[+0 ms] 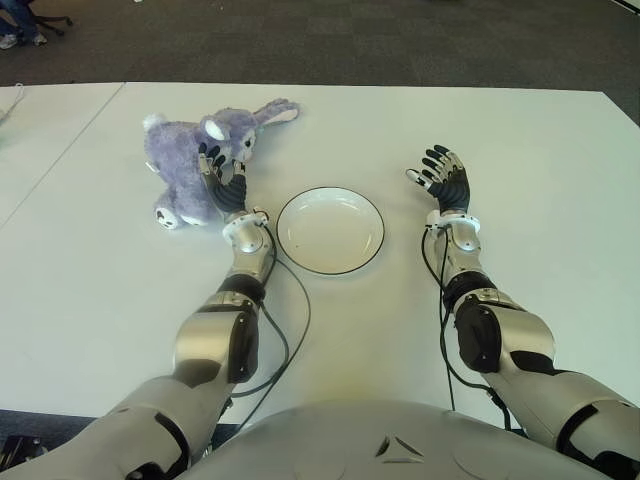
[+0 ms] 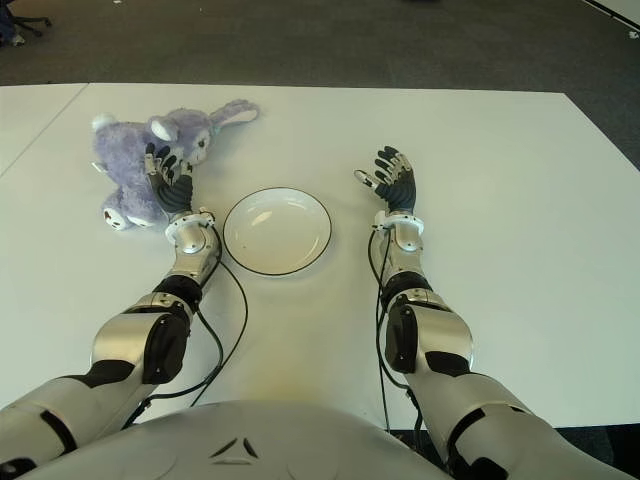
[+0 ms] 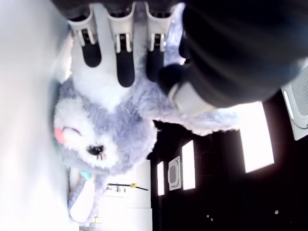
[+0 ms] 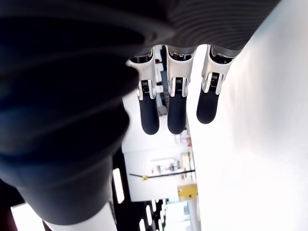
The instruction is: Put the doll into the plate.
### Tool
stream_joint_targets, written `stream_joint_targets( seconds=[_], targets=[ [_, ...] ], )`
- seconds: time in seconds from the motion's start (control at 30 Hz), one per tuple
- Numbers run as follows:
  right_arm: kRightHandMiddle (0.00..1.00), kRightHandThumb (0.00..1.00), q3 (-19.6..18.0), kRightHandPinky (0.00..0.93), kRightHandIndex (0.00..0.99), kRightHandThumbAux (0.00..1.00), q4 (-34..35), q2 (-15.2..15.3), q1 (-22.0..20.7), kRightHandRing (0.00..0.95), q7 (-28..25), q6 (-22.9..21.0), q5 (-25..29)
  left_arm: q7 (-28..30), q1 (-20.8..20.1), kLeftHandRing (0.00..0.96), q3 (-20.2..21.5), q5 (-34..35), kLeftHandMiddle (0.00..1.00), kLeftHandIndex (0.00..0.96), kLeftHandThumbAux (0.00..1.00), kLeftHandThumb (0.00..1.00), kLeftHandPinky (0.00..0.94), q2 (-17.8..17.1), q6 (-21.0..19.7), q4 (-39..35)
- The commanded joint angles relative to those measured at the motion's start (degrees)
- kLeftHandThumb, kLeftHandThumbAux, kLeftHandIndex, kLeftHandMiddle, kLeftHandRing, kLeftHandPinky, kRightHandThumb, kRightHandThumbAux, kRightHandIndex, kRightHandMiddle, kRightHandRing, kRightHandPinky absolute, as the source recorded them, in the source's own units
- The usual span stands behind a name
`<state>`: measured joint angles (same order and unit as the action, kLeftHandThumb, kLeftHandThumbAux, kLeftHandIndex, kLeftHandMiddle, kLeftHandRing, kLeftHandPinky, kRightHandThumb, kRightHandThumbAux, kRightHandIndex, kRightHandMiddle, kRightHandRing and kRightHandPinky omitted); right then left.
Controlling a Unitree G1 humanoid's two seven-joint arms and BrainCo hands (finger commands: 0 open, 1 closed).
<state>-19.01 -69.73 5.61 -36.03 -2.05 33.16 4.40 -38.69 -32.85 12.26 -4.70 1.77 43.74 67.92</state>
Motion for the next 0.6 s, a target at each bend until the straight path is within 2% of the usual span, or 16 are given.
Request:
stream_joint_targets(
  seconds=[0.03,0.07,0.1,0.13,0.17,0.23,0.27,0.43,0.6],
  targets=[
    [0.221,0.065,-0.8,0.206,0.189,0.942,-7.4,-3.9,11.6,0.202,-0.5,-7.0,0.7,-2.2,14.0,0.344,-0.5,-0.6,0.0,0.0,0.757,0.72,0.036,5.4,-1.5,6.9],
    [0.221,0.065,-1.0,0.206,0.189,0.942,-7.4,-3.9,11.6,0.202,-0.9,-7.0,0.9,-2.5,14.1,0.344,-0.8,-0.8,0.0,0.0,0.763,0.688,0.035,5.3,-1.7,6.9],
    [0.222,0.065,-1.1,0.209,0.186,0.945,-7.4,-3.9,11.6,0.202,-1.2,-7.0,1.1,-2.7,14.1,0.323,-1.0,-1.0,0.0,0.0,0.766,0.437,0.012,5.3,-1.9,6.9],
    [0.223,0.065,-1.2,0.209,0.186,0.946,-7.4,-4.0,11.6,0.202,-1.3,-7.1,1.2,-3.1,14.2,0.322,-1.2,-1.4,0.0,0.0,0.767,0.417,0.01,5.2,-2.0,6.9],
    [0.224,0.066,-1.3,0.209,0.186,0.948,-7.4,-4.0,11.6,0.203,-1.4,-7.1,1.3,-3.4,14.2,0.315,-1.4,-1.6,0.002,0.0,0.754,0.322,0.002,5.2,-2.1,6.9],
    [0.224,0.067,-1.3,0.209,0.186,0.948,-7.4,-4.0,11.6,0.203,-1.3,-7.2,1.2,-4.3,14.2,0.313,-1.9,-2.3,0.003,0.0,0.751,0.291,0.0,5.2,-2.2,6.8],
    [0.224,0.068,-1.3,0.208,0.186,0.95,-7.4,-4.0,11.6,0.204,-1.3,-7.2,1.2,-4.8,14.2,0.309,-2.2,-2.7,0.01,0.0,0.715,0.197,0.0,5.1,-2.3,6.8],
    [0.223,0.067,-1.3,0.21,0.191,0.939,-7.4,-4.0,11.6,0.205,-1.1,-7.3,1.1,-10.6,14.2,0.299,-5.0,-5.9,0.022,0.0,0.662,0.056,0.0,5.2,-2.7,6.3],
    [0.221,0.056,-1.0,0.211,0.187,0.934,-7.5,-3.9,11.6,0.204,-0.6,-7.4,0.6,-14.7,14.1,0.308,-7.2,-7.7,0.023,0.0,0.66,0.036,0.0,5.1,-3.3,6.0]
  ],
)
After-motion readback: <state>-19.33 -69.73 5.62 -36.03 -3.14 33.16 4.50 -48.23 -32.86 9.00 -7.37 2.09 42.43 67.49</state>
